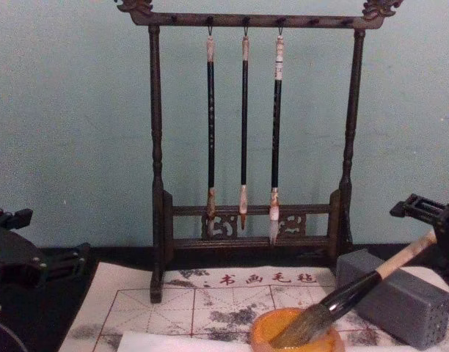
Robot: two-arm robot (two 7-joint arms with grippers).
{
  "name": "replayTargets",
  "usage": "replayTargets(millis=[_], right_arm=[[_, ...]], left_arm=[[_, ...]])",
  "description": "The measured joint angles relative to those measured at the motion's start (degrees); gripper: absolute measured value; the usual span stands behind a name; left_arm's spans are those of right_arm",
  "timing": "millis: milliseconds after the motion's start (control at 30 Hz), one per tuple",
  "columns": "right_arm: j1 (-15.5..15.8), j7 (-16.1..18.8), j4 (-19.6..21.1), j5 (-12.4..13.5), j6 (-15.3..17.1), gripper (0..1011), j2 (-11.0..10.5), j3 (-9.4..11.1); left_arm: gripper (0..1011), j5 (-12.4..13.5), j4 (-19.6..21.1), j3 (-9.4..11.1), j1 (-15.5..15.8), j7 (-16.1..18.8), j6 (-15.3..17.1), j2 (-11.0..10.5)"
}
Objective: Pick up the brush from the inkstone, write on the paper, then place the brush back to its original position.
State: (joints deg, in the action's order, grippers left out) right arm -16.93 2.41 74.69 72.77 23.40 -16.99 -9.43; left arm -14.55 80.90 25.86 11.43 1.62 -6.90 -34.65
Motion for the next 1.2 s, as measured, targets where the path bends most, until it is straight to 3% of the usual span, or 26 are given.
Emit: replayTargets(millis=[600, 1000, 1200], right_arm=[[0.0, -0.03, -0.04, 0.14, -0.23, 993, -0.06, -0.04], [0.05, 0.01, 0.02, 0.06, -0.23, 717, -0.06, 0.0], [0.05, 0.04, 0.03, 0.03, -0.23, 518, -0.06, 0.0]], left_arm=[[1001, 0.0, 0.0, 0.0, 0.0, 0.0, 0.0, 0.0], [1001, 0.0, 0.0, 0.0, 0.0, 0.0, 0.0, 0.0], [1001, 0.0, 0.0, 0.0, 0.0, 0.0, 0.0, 0.0]])
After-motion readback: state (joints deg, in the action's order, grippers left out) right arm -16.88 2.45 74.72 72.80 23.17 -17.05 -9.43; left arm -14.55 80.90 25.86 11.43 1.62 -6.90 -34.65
